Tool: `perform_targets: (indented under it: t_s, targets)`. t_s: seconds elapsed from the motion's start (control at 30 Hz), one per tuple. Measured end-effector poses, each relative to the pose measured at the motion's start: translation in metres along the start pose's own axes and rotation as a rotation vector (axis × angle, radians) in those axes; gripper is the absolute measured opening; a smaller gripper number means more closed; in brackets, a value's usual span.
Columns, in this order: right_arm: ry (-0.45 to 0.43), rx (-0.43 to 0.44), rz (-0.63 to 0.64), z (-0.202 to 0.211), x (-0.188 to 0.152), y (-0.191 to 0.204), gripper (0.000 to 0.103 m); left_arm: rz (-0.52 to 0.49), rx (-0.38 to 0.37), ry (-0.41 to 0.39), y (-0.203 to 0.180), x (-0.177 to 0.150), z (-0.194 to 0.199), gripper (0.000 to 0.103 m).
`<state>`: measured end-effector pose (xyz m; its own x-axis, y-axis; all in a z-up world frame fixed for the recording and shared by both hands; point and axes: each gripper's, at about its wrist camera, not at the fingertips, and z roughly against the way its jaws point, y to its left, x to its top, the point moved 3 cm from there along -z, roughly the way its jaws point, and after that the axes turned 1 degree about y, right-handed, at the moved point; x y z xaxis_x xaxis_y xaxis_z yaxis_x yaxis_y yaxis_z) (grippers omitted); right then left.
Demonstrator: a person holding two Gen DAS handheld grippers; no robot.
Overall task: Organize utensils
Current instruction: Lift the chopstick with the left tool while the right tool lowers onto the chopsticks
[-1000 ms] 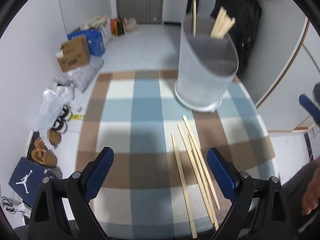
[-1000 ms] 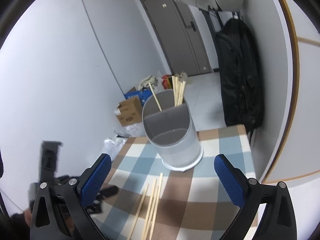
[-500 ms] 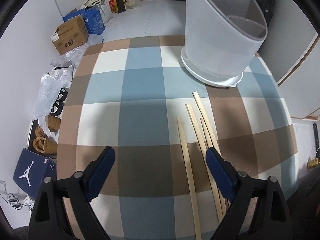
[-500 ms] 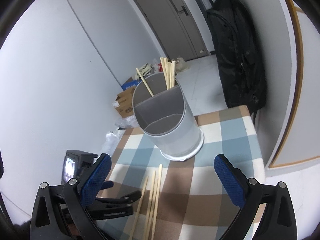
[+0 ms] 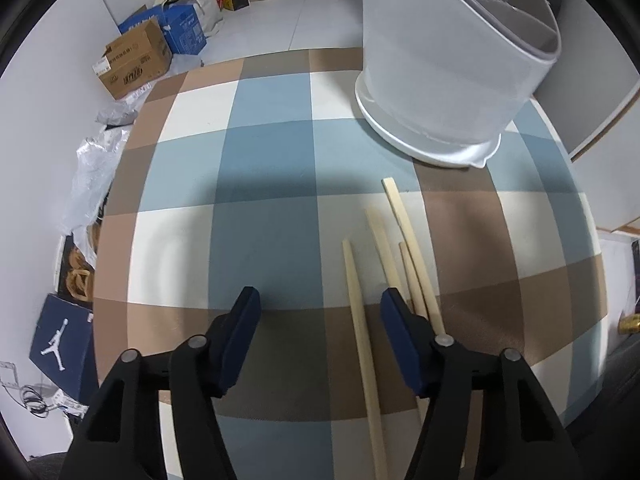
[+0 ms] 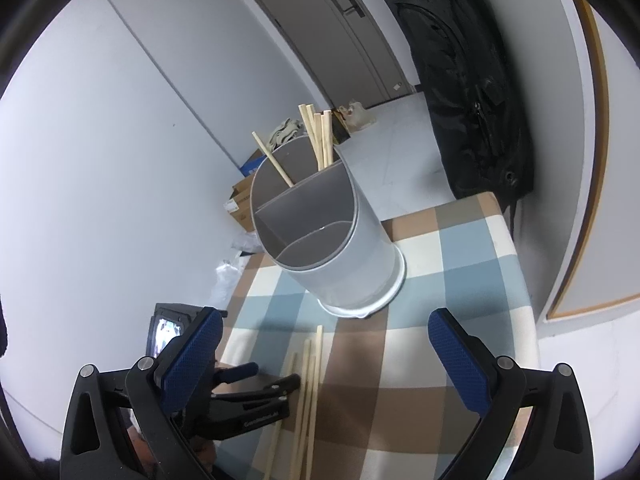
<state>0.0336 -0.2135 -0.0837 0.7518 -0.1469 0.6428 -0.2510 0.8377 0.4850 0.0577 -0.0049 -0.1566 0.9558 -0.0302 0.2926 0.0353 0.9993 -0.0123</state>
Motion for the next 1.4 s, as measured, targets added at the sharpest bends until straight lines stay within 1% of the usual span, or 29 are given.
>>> perform_targets:
  t_s: [0.07,0.1,0.13,0.17,0.2,0.23,0.3,0.43,0.53,0.6,0.67,0.7,0.8,0.87,0.97,1.0,1.03,1.07,1.17,1.2,1.27,1.33,1.37,1.4]
  targets:
    - [0.003,0.004,-0.004,0.000,0.000,0.000,0.103,0.014,-0.012,0.002,0.000,0.002,0.000,0.051]
    - [0.004,0.004,-0.005,0.000,-0.001,0.000,0.103,0.015,-0.010,0.000,-0.002,0.003,0.000,0.046]
    - [0.007,0.004,-0.005,-0.001,-0.001,0.001,0.103,0.013,-0.013,-0.004,-0.003,0.003,0.001,0.037]
    - [0.009,0.003,-0.004,-0.001,-0.001,0.001,0.103,0.009,-0.014,-0.007,-0.005,0.005,0.001,0.031]
    - [0.010,0.002,-0.004,-0.001,-0.001,0.001,0.103,0.003,-0.014,-0.011,-0.006,0.006,0.001,0.019]
    - [0.010,0.001,-0.004,-0.001,-0.001,0.001,0.103,0.001,-0.025,-0.009,-0.007,0.007,0.001,0.010]
    - [0.011,0.000,-0.005,-0.002,-0.001,0.001,0.103,0.000,-0.045,-0.004,-0.007,0.010,0.000,0.004]
    - [0.023,-0.005,-0.011,-0.004,-0.002,-0.001,0.103,0.019,-0.095,-0.012,-0.002,0.015,0.002,0.002]
    - [0.034,-0.003,-0.002,-0.005,-0.004,-0.001,0.103,0.056,-0.135,-0.069,0.004,0.018,0.016,0.001]
    - [0.039,-0.004,0.010,-0.005,-0.006,0.001,0.103,0.065,-0.130,-0.111,0.007,0.020,0.027,0.001]
    - [0.049,-0.003,0.017,-0.008,-0.007,0.002,0.103,0.076,-0.153,-0.151,0.009,0.019,0.039,0.001]
    - [0.061,0.000,0.021,-0.010,-0.009,0.003,0.103,0.078,-0.153,-0.169,0.010,0.019,0.045,0.001]
    - [0.094,0.006,0.038,-0.017,-0.014,0.007,0.095,0.105,-0.162,-0.232,0.022,0.021,0.060,0.001]
    - [0.129,0.000,0.056,-0.024,-0.019,0.011,0.083,0.153,-0.186,-0.307,0.036,0.019,0.074,0.001]
    - [0.195,-0.007,0.079,-0.035,-0.027,0.015,0.073,0.214,-0.217,-0.369,0.055,0.022,0.082,0.001]
    - [0.208,-0.016,0.090,-0.038,-0.029,0.017,0.072,0.223,-0.225,-0.380,0.056,0.024,0.081,0.001]
    - [0.221,-0.021,0.099,-0.041,-0.030,0.019,0.069,0.238,-0.229,-0.393,0.060,0.023,0.082,0.001]
    - [0.236,-0.020,0.109,-0.044,-0.032,0.021,0.064,0.253,-0.237,-0.400,0.063,0.022,0.083,0.001]
    - [0.272,-0.028,0.136,-0.053,-0.036,0.028,0.055,0.277,-0.266,-0.410,0.072,0.020,0.083,0.001]
    - [0.291,-0.031,0.156,-0.059,-0.037,0.033,0.054,0.281,-0.275,-0.415,0.074,0.019,0.084,0.001]
    - [0.322,-0.033,0.186,-0.072,-0.040,0.040,0.047,0.287,-0.296,-0.424,0.078,0.017,0.086,0.001]
    - [0.364,-0.033,0.213,-0.087,-0.043,0.047,0.041,0.289,-0.315,-0.433,0.081,0.015,0.091,0.001]
    - [0.384,-0.040,0.225,-0.095,-0.044,0.051,0.036,0.291,-0.323,-0.438,0.083,0.015,0.093,0.001]
    - [0.398,-0.044,0.237,-0.102,-0.045,0.054,0.035,0.295,-0.332,-0.443,0.085,0.015,0.095,0.001]
